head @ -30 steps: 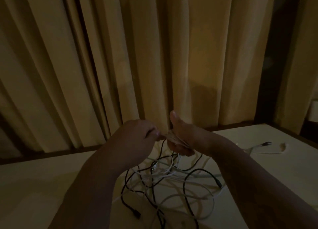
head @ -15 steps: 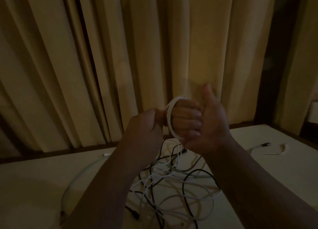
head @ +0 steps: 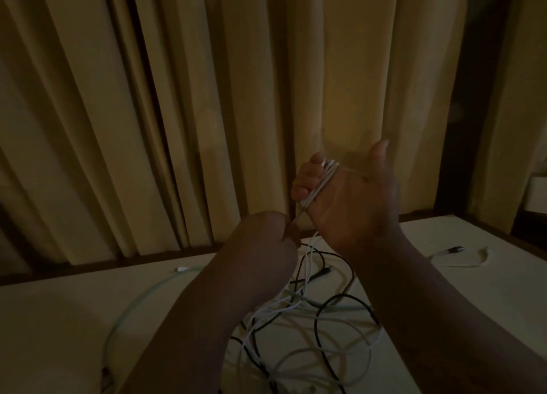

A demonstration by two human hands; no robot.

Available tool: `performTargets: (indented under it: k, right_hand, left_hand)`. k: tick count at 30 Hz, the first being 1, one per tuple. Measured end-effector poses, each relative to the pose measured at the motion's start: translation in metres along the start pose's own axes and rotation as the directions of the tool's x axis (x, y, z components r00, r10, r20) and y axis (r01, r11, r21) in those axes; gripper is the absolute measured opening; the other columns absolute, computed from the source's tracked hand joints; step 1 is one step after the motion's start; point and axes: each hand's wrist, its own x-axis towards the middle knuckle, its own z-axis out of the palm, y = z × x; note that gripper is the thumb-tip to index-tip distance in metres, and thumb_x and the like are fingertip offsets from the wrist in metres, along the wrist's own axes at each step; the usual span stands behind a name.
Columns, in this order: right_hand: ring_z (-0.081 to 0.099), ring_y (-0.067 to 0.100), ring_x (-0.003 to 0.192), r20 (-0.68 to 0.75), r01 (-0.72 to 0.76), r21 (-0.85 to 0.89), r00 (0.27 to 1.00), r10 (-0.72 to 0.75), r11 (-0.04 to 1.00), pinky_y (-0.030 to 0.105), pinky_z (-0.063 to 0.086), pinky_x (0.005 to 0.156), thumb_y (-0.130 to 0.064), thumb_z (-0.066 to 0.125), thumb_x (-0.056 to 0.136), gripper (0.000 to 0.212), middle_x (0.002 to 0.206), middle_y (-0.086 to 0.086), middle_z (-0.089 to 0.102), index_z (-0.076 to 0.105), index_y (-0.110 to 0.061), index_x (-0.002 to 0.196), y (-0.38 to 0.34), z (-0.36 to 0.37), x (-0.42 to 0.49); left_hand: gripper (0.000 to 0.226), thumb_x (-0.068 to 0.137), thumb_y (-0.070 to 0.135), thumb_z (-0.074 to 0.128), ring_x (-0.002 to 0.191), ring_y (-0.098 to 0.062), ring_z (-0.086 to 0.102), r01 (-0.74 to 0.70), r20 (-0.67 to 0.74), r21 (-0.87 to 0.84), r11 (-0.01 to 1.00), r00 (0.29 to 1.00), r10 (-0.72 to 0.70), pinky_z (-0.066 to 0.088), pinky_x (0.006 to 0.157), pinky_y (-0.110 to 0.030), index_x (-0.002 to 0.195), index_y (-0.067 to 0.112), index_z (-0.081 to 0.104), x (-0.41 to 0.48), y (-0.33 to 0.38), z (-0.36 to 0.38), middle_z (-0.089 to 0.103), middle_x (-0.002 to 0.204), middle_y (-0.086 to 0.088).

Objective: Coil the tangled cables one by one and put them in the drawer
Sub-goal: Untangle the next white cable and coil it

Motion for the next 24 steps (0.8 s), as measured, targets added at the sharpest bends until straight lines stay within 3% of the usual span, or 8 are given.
performTargets:
  k: [9, 12, 14, 16, 18, 20, 22, 24]
  right_hand:
    - [0.043, 0.015, 0.058, -0.265, 0.02, -0.474, 0.95, -0.164, 0.88, 0.032, 0.043, 0.063, -0.065, 0.013, 0.101, 0.071, 0.064, 0.002, 0.042, 0.055, -0.011, 0.084, -0.002, 0.0, 0.017]
    - [0.046, 0.01, 0.047, -0.299, -0.07, -0.719, 0.929, -0.217, 0.691, 0.033, 0.044, 0.064, -0.049, 0.025, 0.106, 0.056, 0.052, -0.005, 0.047, 0.056, -0.014, 0.077, 0.01, -0.017, 0.031]
    - [0.049, 0.006, 0.057, -0.194, -0.083, -0.913, 0.949, -0.247, 0.399, 0.033, 0.048, 0.065, -0.054, 0.025, 0.099, 0.05, 0.063, -0.009, 0.052, 0.058, -0.019, 0.085, 0.016, -0.031, 0.025]
    - [0.05, 0.005, 0.069, -0.027, -0.003, -0.992, 0.981, -0.193, 0.123, 0.029, 0.049, 0.067, -0.068, 0.02, 0.09, 0.057, 0.078, -0.008, 0.052, 0.056, -0.024, 0.09, 0.019, -0.038, 0.011]
    - [0.049, 0.005, 0.069, 0.053, 0.051, -0.998, 0.995, -0.086, -0.025, 0.028, 0.043, 0.066, -0.075, 0.015, 0.091, 0.063, 0.079, -0.007, 0.05, 0.055, -0.026, 0.086, 0.018, -0.043, 0.002]
    - [0.048, 0.006, 0.064, -0.024, -0.02, -0.992, 0.999, 0.032, -0.122, 0.028, 0.039, 0.065, -0.077, 0.009, 0.093, 0.07, 0.072, -0.007, 0.051, 0.055, -0.026, 0.078, 0.014, -0.045, 0.004]
    - [0.048, 0.008, 0.055, -0.207, -0.189, -0.974, 0.967, 0.146, -0.127, 0.027, 0.038, 0.059, -0.082, 0.01, 0.084, 0.082, 0.063, -0.005, 0.054, 0.061, -0.019, 0.074, 0.009, -0.048, 0.006]
    - [0.044, 0.01, 0.045, -0.32, -0.334, -0.943, 0.899, 0.3, -0.006, 0.025, 0.035, 0.049, -0.088, 0.01, 0.08, 0.09, 0.056, -0.002, 0.053, 0.062, -0.015, 0.067, 0.003, -0.051, 0.006]
  left_hand:
    - [0.027, 0.101, 0.031, 0.05, 0.039, -0.003, 0.046, -0.003, 0.074, 0.035, 0.999, 0.997, 0.0, 0.035, 0.043, -0.02, 0.082, 0.023, 0.069, 0.001, -0.001, -0.011, 0.058, 0.061, 0.003]
    - [0.023, 0.098, 0.029, 0.054, 0.053, -0.004, 0.055, -0.027, 0.042, 0.15, 0.988, 0.999, 0.021, 0.036, 0.047, -0.02, 0.078, 0.027, 0.064, 0.001, -0.004, -0.012, 0.06, 0.065, 0.008]
    - [0.024, 0.097, 0.031, 0.055, 0.057, -0.006, 0.055, -0.061, 0.008, 0.231, 0.971, 0.998, 0.061, 0.035, 0.048, -0.022, 0.074, 0.029, 0.06, 0.002, -0.007, -0.012, 0.059, 0.065, 0.008]
    - [0.023, 0.097, 0.03, 0.055, 0.057, -0.006, 0.054, -0.079, -0.008, 0.238, 0.968, 0.997, 0.083, 0.037, 0.049, -0.023, 0.074, 0.029, 0.061, 0.003, -0.011, -0.012, 0.058, 0.066, 0.008]
    - [0.023, 0.097, 0.026, 0.056, 0.058, -0.007, 0.053, -0.099, -0.016, 0.21, 0.973, 0.994, 0.105, 0.037, 0.05, -0.024, 0.074, 0.029, 0.059, 0.005, -0.016, -0.009, 0.056, 0.068, 0.008]
    - [0.021, 0.096, 0.017, 0.055, 0.064, -0.006, 0.052, -0.147, -0.047, 0.192, 0.97, 0.986, 0.159, 0.035, 0.052, -0.019, 0.079, 0.028, 0.061, 0.008, -0.021, -0.005, 0.055, 0.074, 0.009]
    - [0.017, 0.097, 0.015, 0.054, 0.076, -0.002, 0.053, -0.203, -0.108, 0.149, 0.968, 0.97, 0.219, 0.036, 0.059, -0.013, 0.09, 0.024, 0.066, 0.012, -0.027, -0.005, 0.056, 0.085, 0.011]
    - [0.014, 0.1, 0.021, 0.055, 0.082, 0.002, 0.053, -0.242, -0.162, 0.066, 0.968, 0.955, 0.25, 0.035, 0.062, -0.008, 0.093, 0.024, 0.068, 0.014, -0.032, -0.008, 0.057, 0.088, 0.015]
